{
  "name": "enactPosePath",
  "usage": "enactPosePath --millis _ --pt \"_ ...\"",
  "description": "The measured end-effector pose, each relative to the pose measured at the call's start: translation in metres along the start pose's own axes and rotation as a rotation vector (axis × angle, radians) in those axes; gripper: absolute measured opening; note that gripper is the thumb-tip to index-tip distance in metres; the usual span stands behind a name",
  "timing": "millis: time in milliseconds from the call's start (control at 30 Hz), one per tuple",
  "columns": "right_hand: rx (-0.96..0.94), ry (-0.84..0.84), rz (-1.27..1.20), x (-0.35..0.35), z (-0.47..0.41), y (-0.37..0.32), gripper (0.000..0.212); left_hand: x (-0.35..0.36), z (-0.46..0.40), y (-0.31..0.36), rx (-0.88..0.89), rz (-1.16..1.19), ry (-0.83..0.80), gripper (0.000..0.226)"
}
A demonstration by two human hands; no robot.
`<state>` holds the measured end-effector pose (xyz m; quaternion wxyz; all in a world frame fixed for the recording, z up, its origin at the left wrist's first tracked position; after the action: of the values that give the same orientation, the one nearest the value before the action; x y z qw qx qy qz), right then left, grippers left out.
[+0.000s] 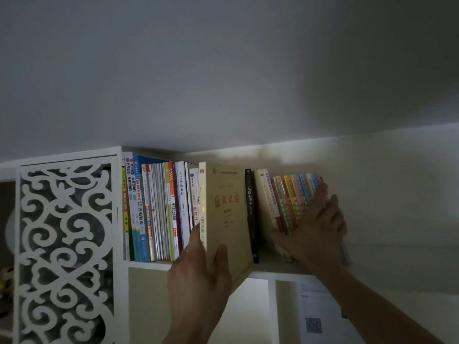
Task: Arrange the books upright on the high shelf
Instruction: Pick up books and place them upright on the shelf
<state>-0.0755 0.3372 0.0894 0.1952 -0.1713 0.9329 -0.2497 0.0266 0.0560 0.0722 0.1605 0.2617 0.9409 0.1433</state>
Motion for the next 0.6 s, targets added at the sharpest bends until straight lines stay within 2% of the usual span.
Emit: enactPosePath --millis 200,333,600 --pt "0.080 0.097 -0.030 -0.011 -0.001 0.017 0.156 0.013 -0.005 0.025 0.003 0.000 -0.088 0.059" --pt "0.137 0.139 -0.088 -0.022 -0.006 0.028 0.159 0.028 -0.013 0.039 -0.034 -0.004 -0.158 0.051" --pt "0.148 0.104 -0.089 -0.024 -0.006 0.029 0.163 0.082 -0.049 0.062 -0.088 -0.098 -0.217 0.041"
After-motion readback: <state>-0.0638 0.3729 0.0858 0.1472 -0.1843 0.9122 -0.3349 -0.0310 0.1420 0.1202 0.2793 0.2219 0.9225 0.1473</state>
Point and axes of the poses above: each hand's wrist, its own z-axis away from the middle knuckle, its own x-axis out of the palm, y = z × x, the point moved 10 cm from there along -z, towards the middle knuckle, and after that the axes turned 12 degrees about -z, right-handed, at the moved point
